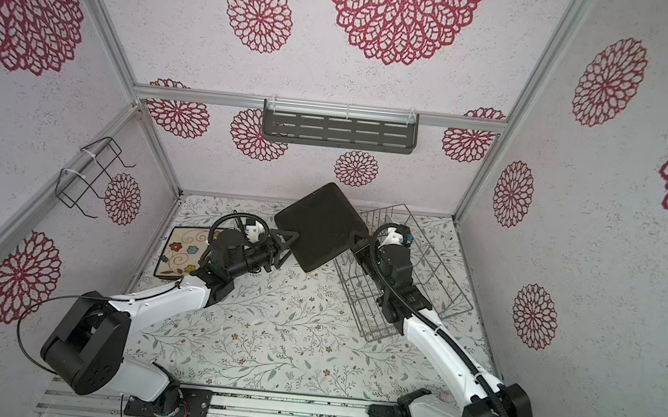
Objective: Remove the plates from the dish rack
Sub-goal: 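Pass the dark plate from the right gripper to the left gripper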
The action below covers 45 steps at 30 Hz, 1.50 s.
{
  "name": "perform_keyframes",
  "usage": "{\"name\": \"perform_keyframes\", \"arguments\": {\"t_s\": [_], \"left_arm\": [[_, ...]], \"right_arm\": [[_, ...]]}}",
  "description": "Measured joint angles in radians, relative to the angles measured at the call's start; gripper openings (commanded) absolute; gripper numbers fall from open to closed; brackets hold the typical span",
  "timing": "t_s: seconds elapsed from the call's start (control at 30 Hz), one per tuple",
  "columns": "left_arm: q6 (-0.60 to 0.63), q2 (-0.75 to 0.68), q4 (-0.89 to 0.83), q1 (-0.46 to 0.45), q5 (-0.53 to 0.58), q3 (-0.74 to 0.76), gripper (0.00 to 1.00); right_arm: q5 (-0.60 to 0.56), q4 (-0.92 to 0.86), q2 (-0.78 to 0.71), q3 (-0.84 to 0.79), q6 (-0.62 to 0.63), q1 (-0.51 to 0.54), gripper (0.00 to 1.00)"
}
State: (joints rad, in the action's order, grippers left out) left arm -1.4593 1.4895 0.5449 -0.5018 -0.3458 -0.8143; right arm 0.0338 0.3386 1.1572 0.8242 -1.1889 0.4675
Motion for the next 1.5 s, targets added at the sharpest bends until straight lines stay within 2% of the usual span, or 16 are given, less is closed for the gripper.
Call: {"name": "perform_keyframes", "arguments": {"t_s": [0.2,0.33,0.47,0.67,0.83,0.9,0.97,1.1,1.13,1.2,1.33,1.5], "left_arm": [[-0.009,0.019,0.027,-0.006,0.0,-0.002,0.6],[-0.015,0.023,0.045,-0.006,0.0,-0.007,0.53],[-0.029,0.047,0.079,-0.007,-0.005,-0.033,0.41],[-0.043,0.061,0.111,-0.009,-0.011,-0.048,0.18],[-0.048,0.059,0.146,-0.009,-0.013,-0.048,0.09],[-0.049,0.059,0.153,-0.009,-0.016,-0.048,0.0],[-0.049,0.059,0.156,-0.009,-0.017,-0.048,0.0],[-0.061,0.053,0.14,-0.004,-0.017,-0.047,0.0],[-0.063,0.05,0.129,-0.001,-0.016,-0.045,0.0],[-0.065,0.04,0.106,0.006,-0.023,-0.039,0.0],[-0.056,-0.014,0.052,0.039,-0.043,-0.032,0.0],[-0.017,-0.118,-0.052,0.175,-0.096,0.008,0.0]], "right_arm": [[0.004,-0.002,-0.002,0.0,0.0,0.001,0.0],[0.004,-0.007,-0.01,0.0,-0.002,0.005,0.0],[0.001,-0.007,-0.016,0.0,-0.01,0.013,0.0],[-0.004,-0.024,-0.019,0.0,-0.013,0.02,0.0],[-0.016,-0.048,-0.026,0.0,-0.078,0.017,0.0],[-0.016,-0.05,-0.029,0.0,-0.085,0.017,0.0],[-0.016,-0.052,-0.032,0.0,-0.088,0.017,0.1],[-0.008,-0.033,-0.034,0.0,-0.08,0.019,0.6],[-0.007,-0.023,-0.039,0.0,-0.08,0.021,0.67],[-0.005,-0.013,-0.052,0.0,-0.08,0.022,0.74],[-0.002,0.008,-0.065,-0.001,-0.077,0.03,0.78],[-0.004,0.088,-0.089,-0.013,-0.077,0.03,0.79]]}}
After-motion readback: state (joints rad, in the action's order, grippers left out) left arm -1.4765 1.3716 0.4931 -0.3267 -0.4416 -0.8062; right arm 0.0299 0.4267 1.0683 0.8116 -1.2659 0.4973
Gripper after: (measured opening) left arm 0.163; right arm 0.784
